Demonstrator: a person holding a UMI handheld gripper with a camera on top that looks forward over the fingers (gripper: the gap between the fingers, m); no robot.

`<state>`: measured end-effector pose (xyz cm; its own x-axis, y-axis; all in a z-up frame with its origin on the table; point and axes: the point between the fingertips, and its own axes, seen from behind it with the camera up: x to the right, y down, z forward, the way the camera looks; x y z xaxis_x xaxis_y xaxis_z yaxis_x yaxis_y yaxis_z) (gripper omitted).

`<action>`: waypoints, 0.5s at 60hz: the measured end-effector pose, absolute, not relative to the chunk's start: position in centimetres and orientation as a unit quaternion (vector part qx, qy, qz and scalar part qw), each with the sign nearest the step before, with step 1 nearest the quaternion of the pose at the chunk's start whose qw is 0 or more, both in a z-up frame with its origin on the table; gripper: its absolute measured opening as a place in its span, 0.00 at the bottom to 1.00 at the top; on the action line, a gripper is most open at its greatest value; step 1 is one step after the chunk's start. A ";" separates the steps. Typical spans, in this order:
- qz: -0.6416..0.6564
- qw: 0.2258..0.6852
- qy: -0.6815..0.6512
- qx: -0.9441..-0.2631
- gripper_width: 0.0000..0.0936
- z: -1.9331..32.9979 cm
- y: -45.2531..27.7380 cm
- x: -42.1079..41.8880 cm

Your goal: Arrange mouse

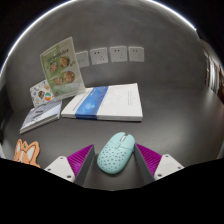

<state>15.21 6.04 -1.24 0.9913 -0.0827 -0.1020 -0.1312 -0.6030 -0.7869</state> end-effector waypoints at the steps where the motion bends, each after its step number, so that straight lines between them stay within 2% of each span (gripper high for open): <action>1: 0.026 0.441 0.057 -0.895 0.91 -1.3 6.2 15.1; 13: 0.002 0.436 0.034 -0.899 0.92 -1.6 7.1 15.1; 17: 0.000 0.439 0.042 -0.897 0.66 -1.7 7.5 15.5; 25: 0.005 0.438 0.041 -0.898 0.60 -1.6 7.5 15.5; 30: 0.014 0.442 0.044 -0.896 0.52 -1.6 7.6 15.3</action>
